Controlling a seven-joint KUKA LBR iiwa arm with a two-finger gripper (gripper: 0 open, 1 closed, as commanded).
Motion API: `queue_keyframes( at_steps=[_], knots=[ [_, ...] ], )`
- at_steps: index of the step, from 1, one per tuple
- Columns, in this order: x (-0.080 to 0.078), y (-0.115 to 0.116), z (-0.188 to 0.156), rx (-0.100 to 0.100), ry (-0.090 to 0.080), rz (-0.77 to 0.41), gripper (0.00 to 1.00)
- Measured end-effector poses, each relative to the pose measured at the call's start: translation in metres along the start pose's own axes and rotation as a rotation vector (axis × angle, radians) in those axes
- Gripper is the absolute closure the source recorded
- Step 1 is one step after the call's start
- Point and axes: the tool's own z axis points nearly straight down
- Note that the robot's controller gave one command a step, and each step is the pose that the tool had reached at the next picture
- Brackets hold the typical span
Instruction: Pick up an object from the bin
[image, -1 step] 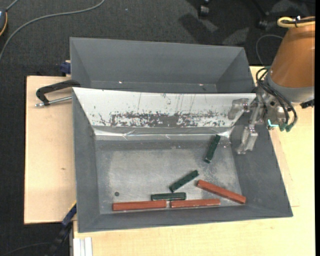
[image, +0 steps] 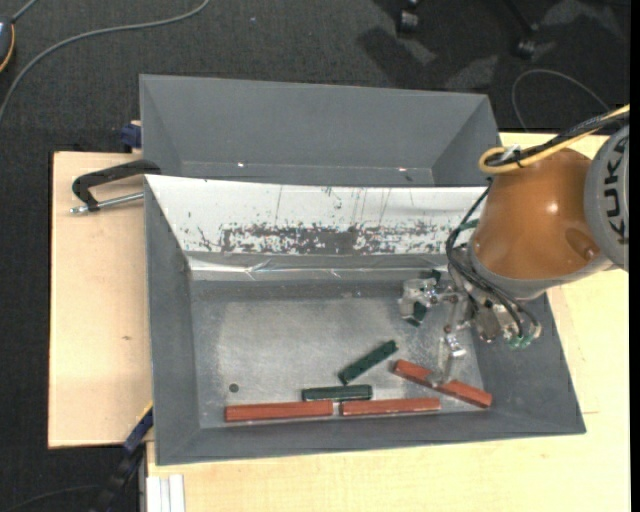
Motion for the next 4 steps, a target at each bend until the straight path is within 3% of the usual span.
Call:
queue_keyframes(
  at_steps=[1,2,3,4],
  knots=[
    [0.022,-0.027,0.016,0.003,-0.001,0.005,0.00],
    [0.018,-0.007,0.024,0.001,-0.003,0.005,0.00],
    [0.022,-0.027,0.092,0.000,0.002,0.054,0.00],
    [0.022,-0.026,0.092,0.002,-0.002,0.053,0.00]
  ],
)
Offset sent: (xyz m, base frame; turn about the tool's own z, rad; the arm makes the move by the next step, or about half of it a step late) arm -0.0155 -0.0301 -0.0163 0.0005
